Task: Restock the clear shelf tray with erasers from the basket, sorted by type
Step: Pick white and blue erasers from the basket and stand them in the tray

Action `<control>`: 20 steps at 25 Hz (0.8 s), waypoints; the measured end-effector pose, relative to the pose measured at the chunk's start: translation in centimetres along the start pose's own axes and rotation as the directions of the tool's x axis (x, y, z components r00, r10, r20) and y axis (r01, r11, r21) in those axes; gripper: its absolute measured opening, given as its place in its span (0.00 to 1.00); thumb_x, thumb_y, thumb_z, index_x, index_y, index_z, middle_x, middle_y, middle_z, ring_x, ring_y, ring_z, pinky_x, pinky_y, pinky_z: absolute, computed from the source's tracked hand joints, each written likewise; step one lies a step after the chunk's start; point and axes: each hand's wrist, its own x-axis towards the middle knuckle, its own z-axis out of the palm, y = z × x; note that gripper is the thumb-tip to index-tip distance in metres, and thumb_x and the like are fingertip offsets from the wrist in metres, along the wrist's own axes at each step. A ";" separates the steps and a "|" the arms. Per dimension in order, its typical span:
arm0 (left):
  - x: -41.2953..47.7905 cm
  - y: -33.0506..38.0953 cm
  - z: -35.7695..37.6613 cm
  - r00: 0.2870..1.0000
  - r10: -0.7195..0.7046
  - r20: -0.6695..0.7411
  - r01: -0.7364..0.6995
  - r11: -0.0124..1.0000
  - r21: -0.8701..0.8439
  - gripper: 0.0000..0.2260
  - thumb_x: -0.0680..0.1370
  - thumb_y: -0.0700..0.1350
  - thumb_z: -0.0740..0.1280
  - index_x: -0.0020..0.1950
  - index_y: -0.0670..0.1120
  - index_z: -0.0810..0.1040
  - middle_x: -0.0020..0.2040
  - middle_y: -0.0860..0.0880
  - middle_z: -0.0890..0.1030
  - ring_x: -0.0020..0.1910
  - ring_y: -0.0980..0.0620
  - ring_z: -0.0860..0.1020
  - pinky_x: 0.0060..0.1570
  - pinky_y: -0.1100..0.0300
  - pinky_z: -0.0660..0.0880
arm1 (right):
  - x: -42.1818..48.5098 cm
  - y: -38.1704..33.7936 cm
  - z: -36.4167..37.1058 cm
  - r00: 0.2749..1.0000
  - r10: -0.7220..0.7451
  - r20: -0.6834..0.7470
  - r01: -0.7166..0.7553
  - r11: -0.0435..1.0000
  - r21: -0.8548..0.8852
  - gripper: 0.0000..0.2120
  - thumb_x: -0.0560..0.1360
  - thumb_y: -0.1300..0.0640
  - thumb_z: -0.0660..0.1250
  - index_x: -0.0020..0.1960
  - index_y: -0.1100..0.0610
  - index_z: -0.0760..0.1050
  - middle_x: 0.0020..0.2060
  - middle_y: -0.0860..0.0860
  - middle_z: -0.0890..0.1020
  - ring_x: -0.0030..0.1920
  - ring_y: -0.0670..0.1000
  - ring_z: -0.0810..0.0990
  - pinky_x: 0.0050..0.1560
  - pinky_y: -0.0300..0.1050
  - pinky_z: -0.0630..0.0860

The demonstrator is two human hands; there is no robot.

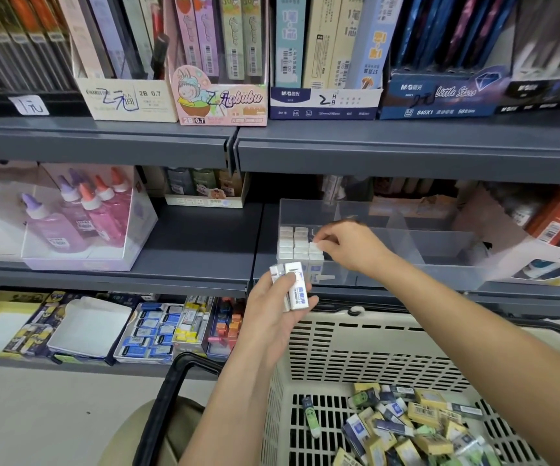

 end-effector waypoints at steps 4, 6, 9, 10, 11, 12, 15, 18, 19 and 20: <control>-0.2 0.1 -0.2 1.000 0.017 0.002 -0.017 0.999 0.044 0.05 0.77 0.39 0.66 0.52 0.43 0.78 0.39 0.46 0.85 0.41 0.52 0.84 0.34 0.56 0.79 | -0.9 -0.5 -0.5 0.995 -0.027 -0.098 0.024 0.999 -0.030 0.12 0.78 0.55 0.60 0.55 0.52 0.80 0.54 0.48 0.82 0.54 0.51 0.79 0.57 0.47 0.75; -0.2 0.0 -0.1 0.999 0.035 -0.009 -0.034 0.996 0.078 0.05 0.76 0.40 0.67 0.51 0.44 0.78 0.41 0.45 0.85 0.42 0.52 0.84 0.32 0.58 0.79 | -1.8 -1.1 -1.0 0.983 -0.058 -0.177 0.067 0.997 0.043 0.10 0.77 0.54 0.61 0.51 0.53 0.81 0.47 0.47 0.84 0.48 0.48 0.80 0.53 0.44 0.75; -0.4 0.0 0.0 0.996 0.080 0.032 -0.084 0.988 0.132 0.04 0.76 0.40 0.67 0.49 0.45 0.80 0.42 0.46 0.85 0.43 0.52 0.83 0.34 0.59 0.79 | -3.5 -2.1 -1.5 0.994 -0.110 -0.020 0.111 0.963 0.247 0.08 0.74 0.50 0.66 0.43 0.52 0.82 0.36 0.42 0.82 0.38 0.40 0.79 0.43 0.34 0.75; -0.6 0.0 0.0 0.995 0.087 0.052 -0.094 0.984 0.150 0.04 0.75 0.41 0.68 0.48 0.46 0.81 0.42 0.47 0.85 0.43 0.52 0.83 0.35 0.59 0.79 | -3.9 -2.4 -1.6 0.990 -0.131 0.046 0.112 0.950 0.290 0.06 0.73 0.50 0.68 0.42 0.51 0.82 0.35 0.41 0.82 0.37 0.38 0.79 0.41 0.32 0.74; -0.6 -0.1 0.0 0.994 0.091 0.065 -0.100 0.982 0.161 0.04 0.75 0.41 0.68 0.48 0.46 0.81 0.43 0.46 0.85 0.45 0.51 0.83 0.36 0.59 0.79 | -4.1 -2.5 -1.6 0.986 -0.145 0.085 0.112 0.943 0.314 0.05 0.72 0.51 0.70 0.42 0.52 0.81 0.35 0.42 0.82 0.36 0.38 0.79 0.40 0.31 0.74; -0.7 -0.1 0.0 0.993 0.094 0.071 -0.105 0.981 0.165 0.04 0.75 0.41 0.68 0.49 0.45 0.81 0.44 0.45 0.84 0.46 0.51 0.83 0.37 0.59 0.79 | -4.2 -2.4 -1.6 0.984 -0.148 0.101 0.106 0.935 0.338 0.04 0.72 0.53 0.70 0.43 0.53 0.81 0.36 0.44 0.83 0.37 0.40 0.80 0.42 0.34 0.76; -0.5 -0.1 0.3 0.995 0.096 0.024 -0.098 0.986 0.133 0.05 0.77 0.40 0.66 0.52 0.43 0.78 0.48 0.43 0.84 0.48 0.48 0.83 0.38 0.58 0.79 | -4.4 -2.1 -2.2 0.986 -0.125 0.112 0.062 0.890 0.451 0.03 0.72 0.57 0.71 0.44 0.56 0.81 0.36 0.51 0.84 0.36 0.48 0.82 0.44 0.42 0.79; -0.3 0.1 0.5 0.995 0.086 -0.050 -0.084 0.996 0.040 0.03 0.79 0.39 0.61 0.52 0.42 0.71 0.45 0.42 0.84 0.44 0.49 0.84 0.36 0.58 0.80 | -4.3 -1.3 -3.5 0.992 -0.095 0.084 0.042 0.871 0.490 0.02 0.72 0.58 0.71 0.40 0.53 0.80 0.31 0.47 0.83 0.32 0.42 0.80 0.36 0.32 0.74; -0.2 0.1 0.4 0.994 0.102 -0.047 -0.100 0.994 0.050 0.03 0.79 0.39 0.60 0.52 0.42 0.71 0.46 0.42 0.84 0.45 0.49 0.84 0.36 0.58 0.80 | -3.9 -1.0 -4.0 0.997 -0.056 0.045 0.027 0.874 0.486 0.02 0.72 0.57 0.71 0.40 0.52 0.80 0.31 0.47 0.83 0.31 0.42 0.80 0.36 0.32 0.74; -0.2 0.0 0.4 0.991 0.128 -0.034 -0.124 0.989 0.081 0.03 0.80 0.40 0.60 0.52 0.43 0.71 0.48 0.43 0.84 0.46 0.50 0.83 0.36 0.59 0.80 | -3.4 -0.7 -4.5 1.000 -0.004 -0.008 0.007 0.888 0.459 0.02 0.71 0.55 0.71 0.40 0.52 0.80 0.31 0.47 0.83 0.32 0.42 0.80 0.37 0.34 0.74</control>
